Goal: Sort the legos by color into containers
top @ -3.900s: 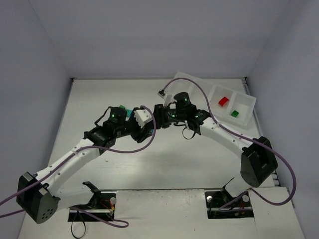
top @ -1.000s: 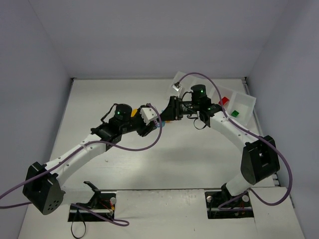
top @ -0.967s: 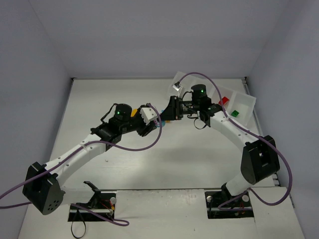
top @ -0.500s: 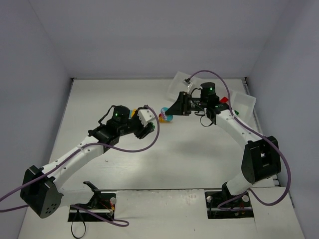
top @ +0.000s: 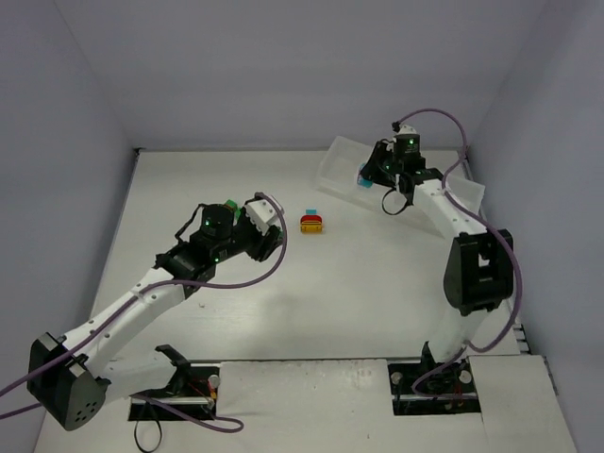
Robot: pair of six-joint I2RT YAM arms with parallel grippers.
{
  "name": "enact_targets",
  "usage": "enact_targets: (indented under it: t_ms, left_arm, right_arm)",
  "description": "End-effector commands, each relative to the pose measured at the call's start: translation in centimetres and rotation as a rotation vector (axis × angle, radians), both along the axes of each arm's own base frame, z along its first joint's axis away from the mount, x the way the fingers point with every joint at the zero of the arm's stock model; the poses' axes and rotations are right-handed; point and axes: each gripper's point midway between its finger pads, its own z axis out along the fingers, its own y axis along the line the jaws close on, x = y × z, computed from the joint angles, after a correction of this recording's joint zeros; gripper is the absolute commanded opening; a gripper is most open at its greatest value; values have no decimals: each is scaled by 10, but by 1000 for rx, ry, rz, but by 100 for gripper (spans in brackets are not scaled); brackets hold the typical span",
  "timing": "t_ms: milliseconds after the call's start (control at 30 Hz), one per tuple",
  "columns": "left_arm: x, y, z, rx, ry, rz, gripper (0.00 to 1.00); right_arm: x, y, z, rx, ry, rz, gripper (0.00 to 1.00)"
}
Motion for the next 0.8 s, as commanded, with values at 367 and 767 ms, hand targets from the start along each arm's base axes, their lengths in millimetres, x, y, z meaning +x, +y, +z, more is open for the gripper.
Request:
enact_targets:
  t_ms: [367,767]
  left_arm:
    - [-15,3,14,-30,-59,-45,1]
    - [-7,-14,28,18,-154,-165,6]
  right_arm:
    - [102,-50,-33,-194,-23,-244,55]
    - [0,42,58,47,-143,334,65]
